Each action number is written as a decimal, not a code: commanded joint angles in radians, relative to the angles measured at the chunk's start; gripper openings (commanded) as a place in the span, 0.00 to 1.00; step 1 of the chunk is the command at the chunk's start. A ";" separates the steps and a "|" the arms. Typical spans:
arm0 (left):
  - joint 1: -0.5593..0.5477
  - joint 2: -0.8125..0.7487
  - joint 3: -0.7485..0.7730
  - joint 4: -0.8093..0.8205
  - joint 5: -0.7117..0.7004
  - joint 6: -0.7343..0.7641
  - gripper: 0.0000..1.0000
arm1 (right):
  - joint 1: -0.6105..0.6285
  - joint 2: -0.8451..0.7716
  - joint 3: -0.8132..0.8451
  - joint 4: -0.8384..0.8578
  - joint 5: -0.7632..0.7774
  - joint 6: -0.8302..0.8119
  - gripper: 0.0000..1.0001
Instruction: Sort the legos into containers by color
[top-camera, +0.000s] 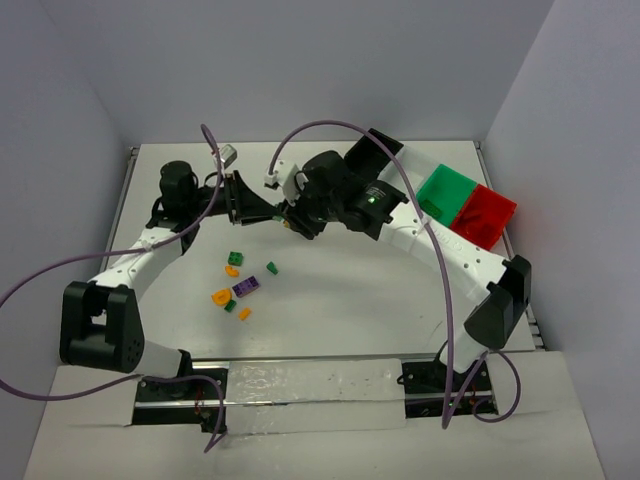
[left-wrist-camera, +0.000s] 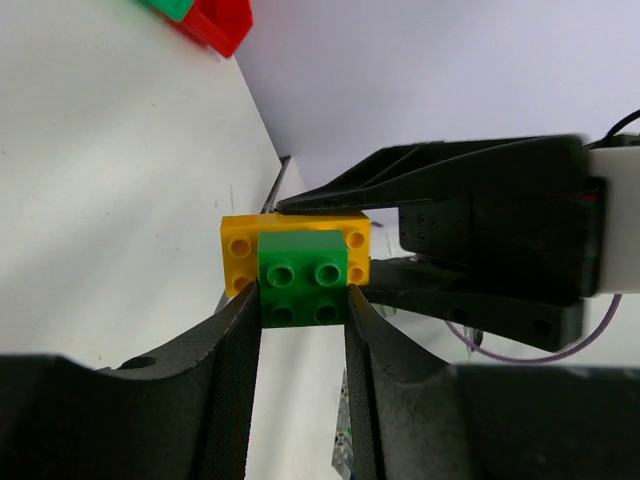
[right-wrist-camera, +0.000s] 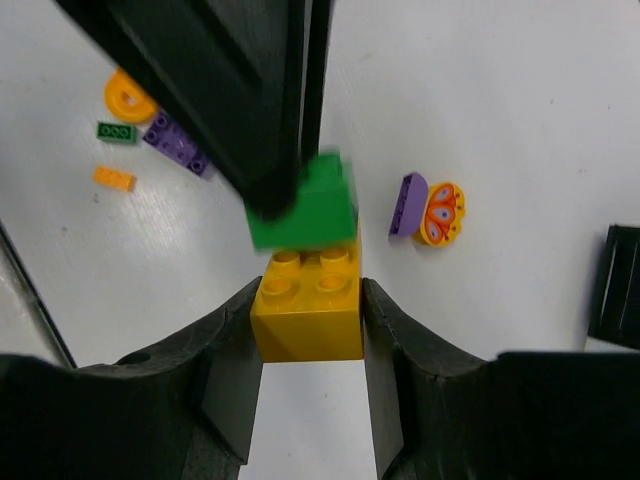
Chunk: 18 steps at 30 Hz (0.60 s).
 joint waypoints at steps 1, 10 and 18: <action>0.077 -0.006 0.024 0.035 0.001 0.045 0.00 | -0.008 -0.089 -0.061 0.004 0.073 -0.033 0.00; 0.128 -0.022 0.132 -0.254 -0.080 0.371 0.00 | -0.143 -0.093 -0.151 0.060 0.131 -0.054 0.00; 0.096 -0.084 0.199 -0.546 -0.297 0.702 0.00 | -0.529 0.132 -0.007 0.106 0.133 -0.018 0.00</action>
